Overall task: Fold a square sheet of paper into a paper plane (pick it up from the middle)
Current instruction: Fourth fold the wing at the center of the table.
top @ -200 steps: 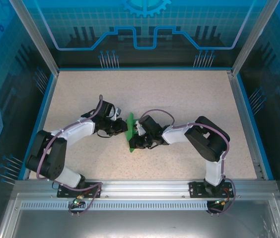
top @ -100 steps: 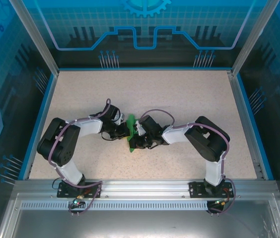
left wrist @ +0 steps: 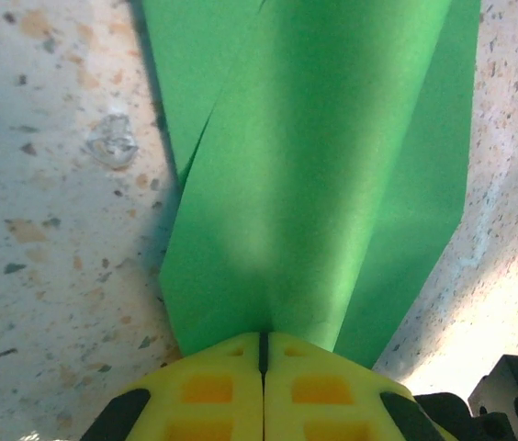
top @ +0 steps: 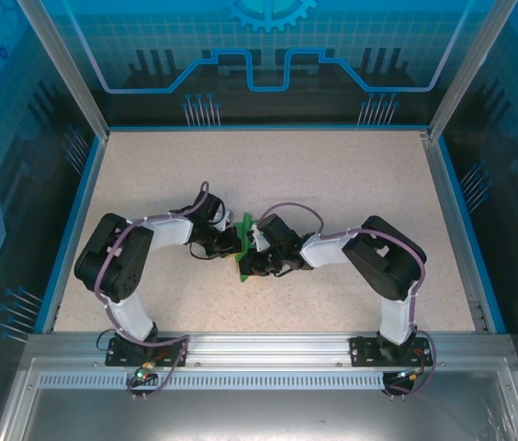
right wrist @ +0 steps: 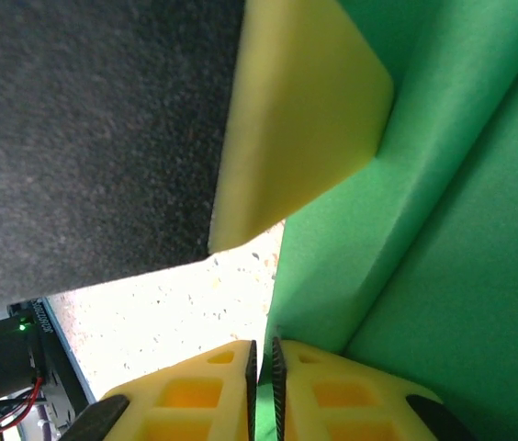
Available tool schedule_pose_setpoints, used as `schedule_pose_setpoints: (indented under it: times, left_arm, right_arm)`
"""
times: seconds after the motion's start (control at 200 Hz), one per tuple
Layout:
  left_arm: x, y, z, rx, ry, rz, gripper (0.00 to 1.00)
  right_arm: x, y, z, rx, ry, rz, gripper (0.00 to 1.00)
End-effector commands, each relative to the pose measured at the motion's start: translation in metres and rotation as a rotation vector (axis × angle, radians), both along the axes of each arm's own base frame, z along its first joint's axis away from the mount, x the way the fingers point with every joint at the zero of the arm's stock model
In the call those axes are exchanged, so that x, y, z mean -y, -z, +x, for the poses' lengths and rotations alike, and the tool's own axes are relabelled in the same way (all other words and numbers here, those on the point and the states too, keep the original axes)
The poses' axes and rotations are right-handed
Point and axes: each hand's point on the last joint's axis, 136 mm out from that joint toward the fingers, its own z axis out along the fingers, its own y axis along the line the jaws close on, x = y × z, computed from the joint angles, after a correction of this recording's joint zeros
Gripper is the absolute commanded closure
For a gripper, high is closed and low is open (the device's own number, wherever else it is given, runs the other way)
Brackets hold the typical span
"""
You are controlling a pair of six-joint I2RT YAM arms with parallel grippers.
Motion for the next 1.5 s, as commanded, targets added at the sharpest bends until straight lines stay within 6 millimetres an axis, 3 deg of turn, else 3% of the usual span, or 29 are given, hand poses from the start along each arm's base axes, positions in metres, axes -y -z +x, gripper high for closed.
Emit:
schedule_pose_setpoints:
  times: [0.0, 0.455, 1.22, 1.496]
  left_arm:
    - [-0.008, 0.02, -0.004, -0.026, 0.02, 0.073, 0.95]
    - [-0.012, 0.032, -0.009, -0.047, 0.035, 0.102, 0.95]
    - [-0.015, 0.037, -0.01, -0.055, 0.051, 0.122, 0.95]
    - [-0.016, 0.04, -0.01, -0.059, 0.059, 0.132, 0.95]
  right_arm:
    - [0.007, 0.005, -0.014, 0.008, -0.024, -0.05, 0.84]
    - [-0.002, -0.014, -0.018, 0.051, -0.054, -0.021, 0.83]
    - [0.001, 0.013, -0.03, 0.0, -0.097, -0.113, 0.84]
    - [0.011, 0.02, -0.035, -0.022, -0.101, -0.18, 0.84]
